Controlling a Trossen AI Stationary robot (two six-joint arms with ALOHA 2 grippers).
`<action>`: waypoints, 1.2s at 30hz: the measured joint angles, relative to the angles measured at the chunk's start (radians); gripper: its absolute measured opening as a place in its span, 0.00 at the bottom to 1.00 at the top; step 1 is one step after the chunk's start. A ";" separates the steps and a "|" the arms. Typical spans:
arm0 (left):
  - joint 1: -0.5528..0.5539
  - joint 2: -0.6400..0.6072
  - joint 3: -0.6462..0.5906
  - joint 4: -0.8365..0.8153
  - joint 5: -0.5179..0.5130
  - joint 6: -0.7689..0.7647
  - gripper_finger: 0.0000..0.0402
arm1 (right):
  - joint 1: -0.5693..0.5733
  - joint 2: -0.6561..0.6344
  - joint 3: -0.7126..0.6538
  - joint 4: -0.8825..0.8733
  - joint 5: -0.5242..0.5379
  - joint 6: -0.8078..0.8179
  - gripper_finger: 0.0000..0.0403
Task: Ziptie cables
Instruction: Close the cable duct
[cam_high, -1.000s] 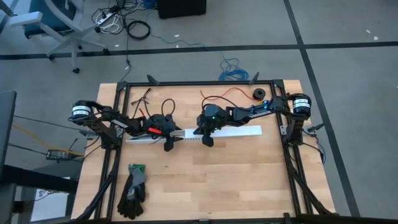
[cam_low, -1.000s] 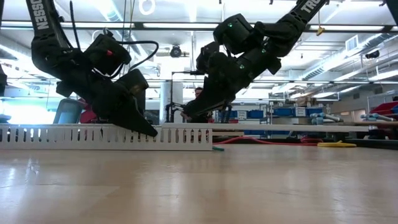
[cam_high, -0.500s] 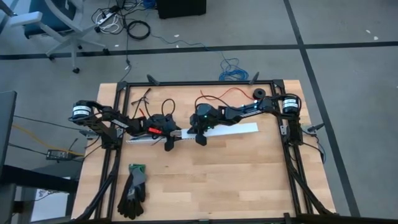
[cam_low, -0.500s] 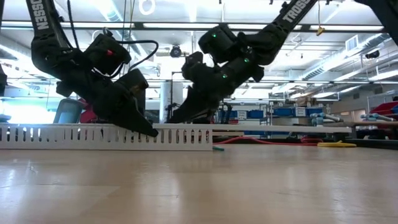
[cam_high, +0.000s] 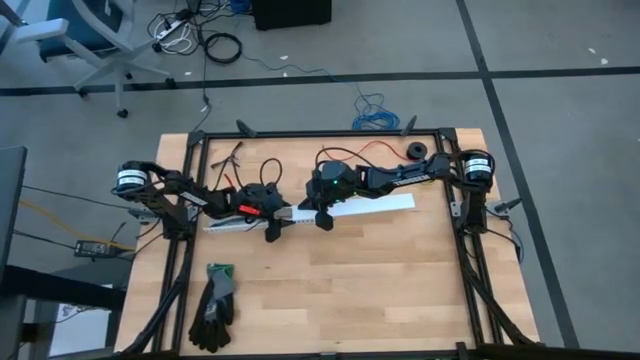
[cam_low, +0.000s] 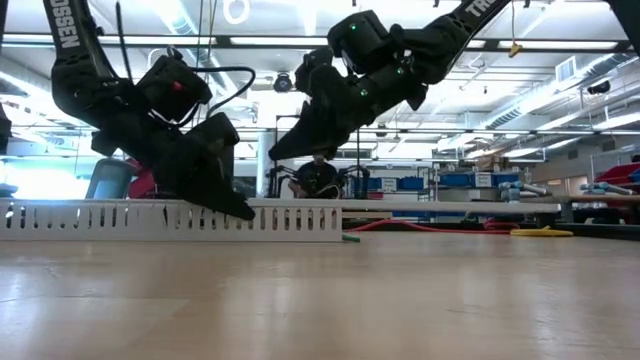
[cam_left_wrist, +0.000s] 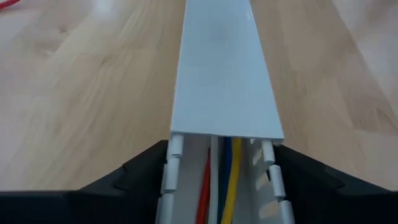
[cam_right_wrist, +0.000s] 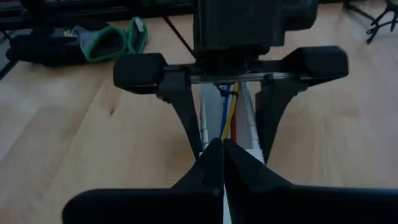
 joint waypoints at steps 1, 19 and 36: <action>0.000 0.005 0.001 0.000 0.000 0.000 0.68 | 0.000 0.000 0.000 -0.001 0.000 0.000 0.00; -0.001 -0.103 -0.001 -0.249 0.070 0.002 0.74 | 0.000 0.000 0.000 -0.006 0.000 0.001 0.00; -0.002 -0.079 -0.003 -0.233 0.054 -0.044 0.74 | 0.014 0.000 0.000 -0.013 0.000 0.019 0.00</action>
